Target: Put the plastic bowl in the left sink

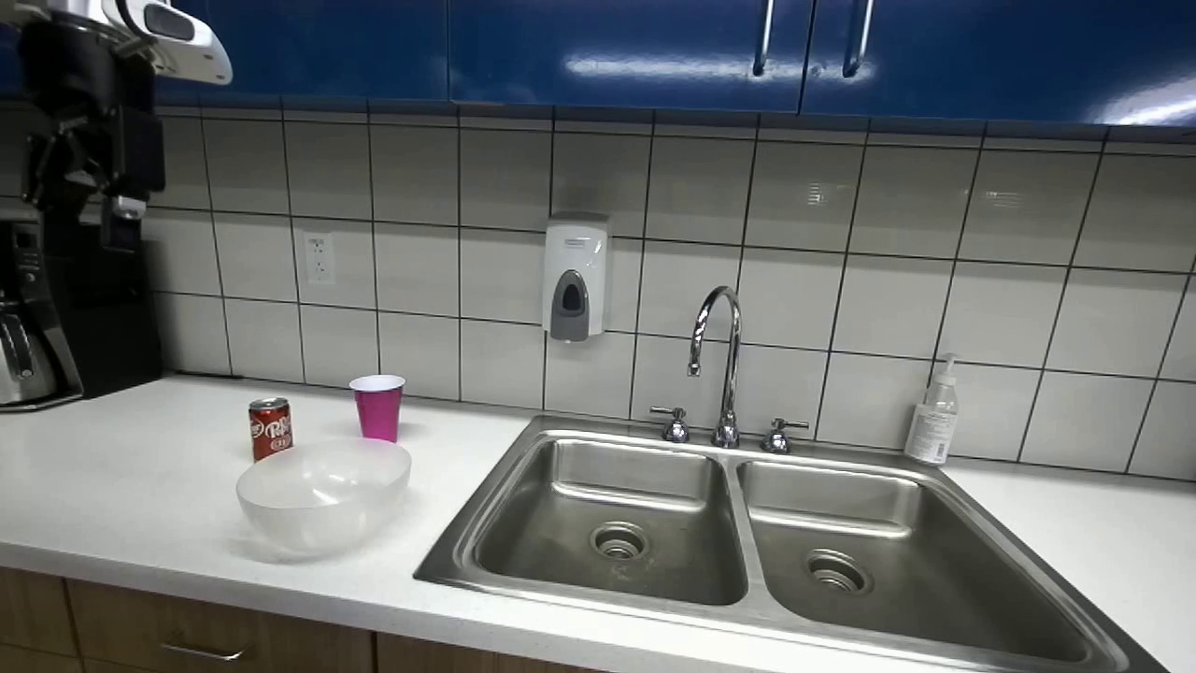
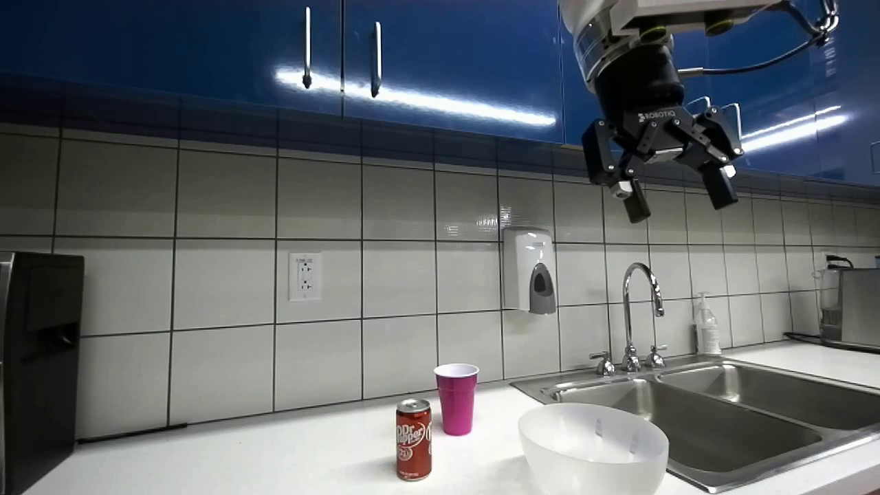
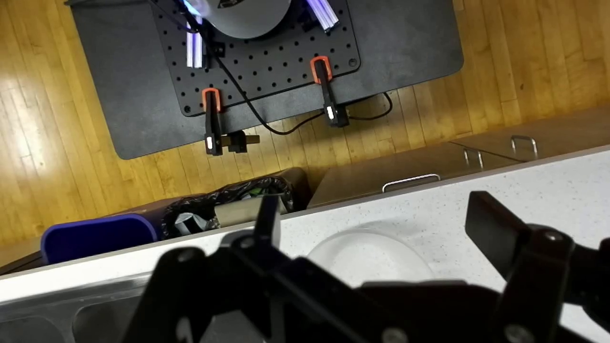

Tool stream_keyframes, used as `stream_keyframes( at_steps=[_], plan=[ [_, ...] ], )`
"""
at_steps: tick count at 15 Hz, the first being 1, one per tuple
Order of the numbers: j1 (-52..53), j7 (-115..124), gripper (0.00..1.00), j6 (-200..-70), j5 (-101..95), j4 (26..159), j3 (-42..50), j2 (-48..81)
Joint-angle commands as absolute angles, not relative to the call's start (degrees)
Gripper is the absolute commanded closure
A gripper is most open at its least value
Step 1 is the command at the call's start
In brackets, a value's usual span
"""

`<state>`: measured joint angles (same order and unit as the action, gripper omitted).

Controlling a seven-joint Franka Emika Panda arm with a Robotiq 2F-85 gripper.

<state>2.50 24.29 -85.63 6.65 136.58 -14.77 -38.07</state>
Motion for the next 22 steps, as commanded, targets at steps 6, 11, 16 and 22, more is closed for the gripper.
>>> stream_keyframes(
  at_steps=[6,11,16,22],
  plan=[
    [0.7,26.7,0.0,-96.3,2.7,139.0,-14.7,-29.8],
    [-0.8,28.3,0.0,-103.4,-2.1,139.0,-12.6,-21.0],
    [-0.8,27.4,0.0,-109.4,-2.9,138.2,-9.1,-12.6],
    [0.2,27.3,0.0,-116.8,-3.6,136.4,-7.1,-4.7]
  ],
)
